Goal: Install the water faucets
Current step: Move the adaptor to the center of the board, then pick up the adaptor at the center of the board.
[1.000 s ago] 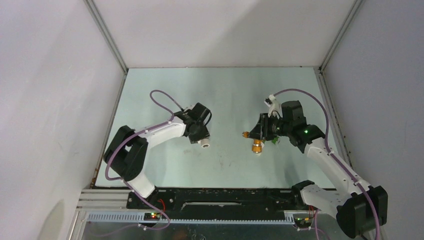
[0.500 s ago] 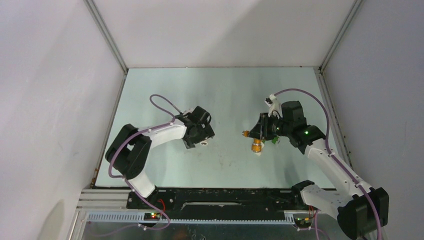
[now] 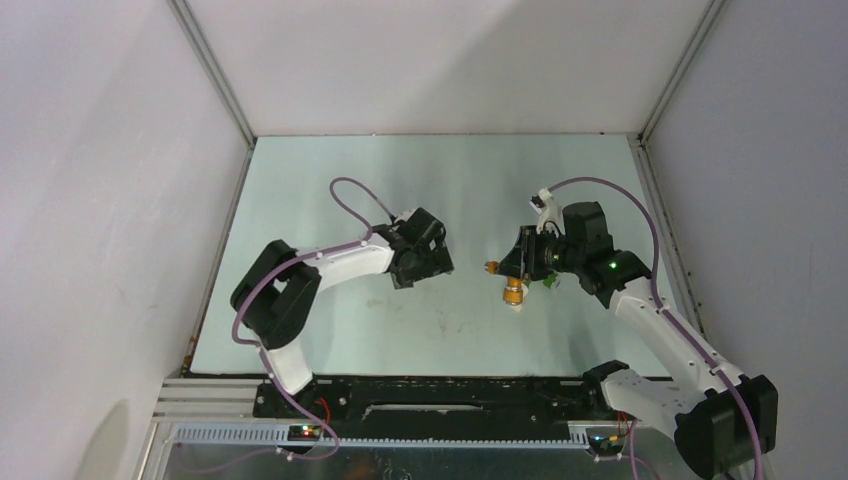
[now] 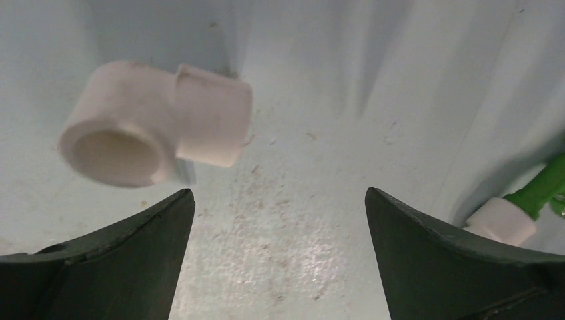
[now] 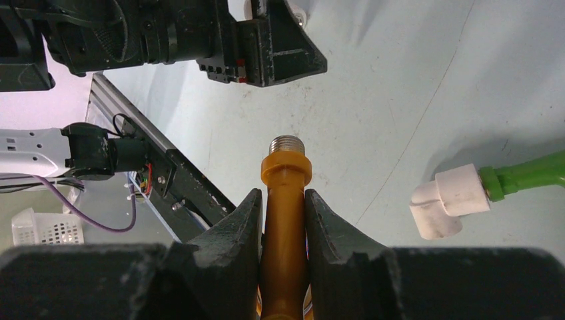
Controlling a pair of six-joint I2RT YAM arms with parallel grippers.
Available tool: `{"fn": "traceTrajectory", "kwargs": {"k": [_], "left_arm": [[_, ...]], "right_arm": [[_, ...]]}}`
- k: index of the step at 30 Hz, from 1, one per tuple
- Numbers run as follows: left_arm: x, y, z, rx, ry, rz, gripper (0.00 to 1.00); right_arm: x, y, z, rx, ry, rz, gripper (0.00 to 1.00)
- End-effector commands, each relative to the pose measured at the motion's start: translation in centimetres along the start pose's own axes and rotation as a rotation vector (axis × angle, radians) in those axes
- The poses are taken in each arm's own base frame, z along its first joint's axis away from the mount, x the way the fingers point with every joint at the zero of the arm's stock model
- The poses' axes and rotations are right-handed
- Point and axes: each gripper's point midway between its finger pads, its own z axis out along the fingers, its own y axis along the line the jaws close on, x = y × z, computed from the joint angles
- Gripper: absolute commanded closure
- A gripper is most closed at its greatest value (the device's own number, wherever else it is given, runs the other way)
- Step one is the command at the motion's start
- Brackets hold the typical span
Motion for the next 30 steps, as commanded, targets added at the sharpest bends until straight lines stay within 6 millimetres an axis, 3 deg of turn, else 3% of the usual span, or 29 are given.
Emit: {"fn": "traceTrajectory", "kwargs": {"k": [1,6,11,14,18,21,27,30], "left_arm": [[-1.1,0.9,-2.8,0.014,-0.056,0.082,0.00],[-3.9,3.6,-6.2,0.001,-0.145,0.235,0.00],[-6.0,5.7,-6.8,0.107,-0.123,0.218,0.01],[-5.9,5.9,-6.0,0.181,-0.041,0.204,0.03],[-4.3,6.3,-4.2,0.180,0.098,0.233,0.09],[-3.0,6.5,-2.9,0.214,0.171,0.205,0.20],[-2.2,6.9,-1.6,0.386,0.197,0.060,0.28],[-1.9,7.2,-1.3,0.468,0.181,0.004,0.30]], "right_arm": [[-0.8,0.8,-0.2,-0.029,-0.030,-0.033,1.00],[-0.4,0.7,0.3,-0.056,-0.018,-0.037,1.00],[0.1,0.5,1.3,-0.081,0.008,-0.018,1.00],[0.2,0.5,1.7,-0.093,0.019,-0.013,1.00],[0.5,0.5,2.2,-0.107,0.042,-0.006,1.00],[1.1,0.4,3.4,-0.121,0.081,0.006,1.00],[1.3,0.9,8.2,-0.234,0.132,0.050,1.00],[0.3,1.4,11.0,-0.331,0.144,0.055,1.00]]}}
